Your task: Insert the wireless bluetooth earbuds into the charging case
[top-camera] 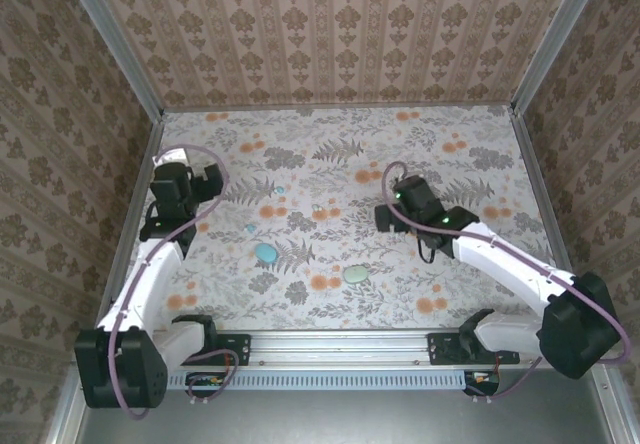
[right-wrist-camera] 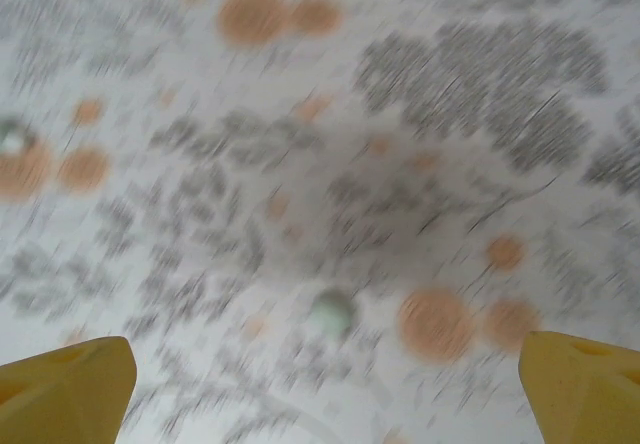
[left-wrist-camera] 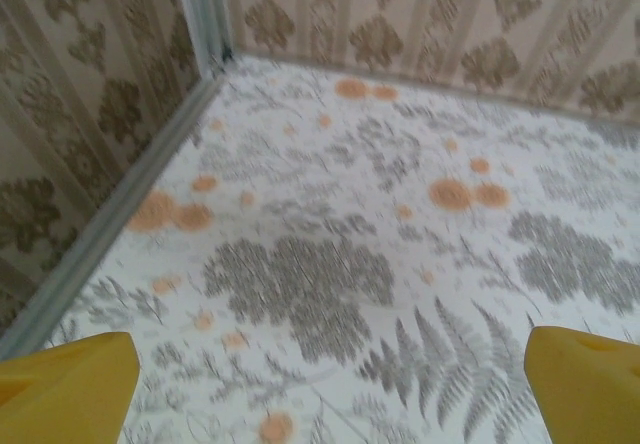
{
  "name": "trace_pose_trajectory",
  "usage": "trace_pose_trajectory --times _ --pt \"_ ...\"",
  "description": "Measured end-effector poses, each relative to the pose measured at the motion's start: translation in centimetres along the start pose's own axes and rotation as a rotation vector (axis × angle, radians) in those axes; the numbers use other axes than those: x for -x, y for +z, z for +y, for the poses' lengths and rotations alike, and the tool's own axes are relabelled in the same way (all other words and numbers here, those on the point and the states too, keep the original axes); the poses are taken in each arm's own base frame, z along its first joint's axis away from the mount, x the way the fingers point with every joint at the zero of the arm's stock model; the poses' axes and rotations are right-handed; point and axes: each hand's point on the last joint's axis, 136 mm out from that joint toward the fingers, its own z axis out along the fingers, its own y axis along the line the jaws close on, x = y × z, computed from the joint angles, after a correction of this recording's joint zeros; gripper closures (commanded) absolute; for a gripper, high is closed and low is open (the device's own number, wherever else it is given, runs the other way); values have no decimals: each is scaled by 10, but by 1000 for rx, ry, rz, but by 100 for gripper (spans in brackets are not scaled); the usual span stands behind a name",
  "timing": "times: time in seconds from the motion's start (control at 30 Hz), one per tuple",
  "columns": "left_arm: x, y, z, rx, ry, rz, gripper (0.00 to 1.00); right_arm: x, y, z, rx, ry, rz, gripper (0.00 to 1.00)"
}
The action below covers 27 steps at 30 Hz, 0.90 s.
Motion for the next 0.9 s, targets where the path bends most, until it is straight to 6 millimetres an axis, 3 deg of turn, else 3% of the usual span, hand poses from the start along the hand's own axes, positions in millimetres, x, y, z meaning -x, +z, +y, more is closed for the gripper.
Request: trace_pose_trajectory --times 0.1,0.27,0.47,0.67,0.9 --pt "-19 -6 -28 -78 47 62 0 -26 -12 28 59 -45 63 0" --pt "-51 -17 -91 -234 172 135 0 -62 -25 66 136 -113 147 0" --pt "-85 -20 -140 -328 288 206 0 -93 -11 101 112 -189 273 0" --pt "-90 -24 -168 -367 338 214 0 -103 4 125 59 -229 346 0" --pt "-97 -28 -171 -370 348 219 0 -111 10 122 14 -241 385 0"
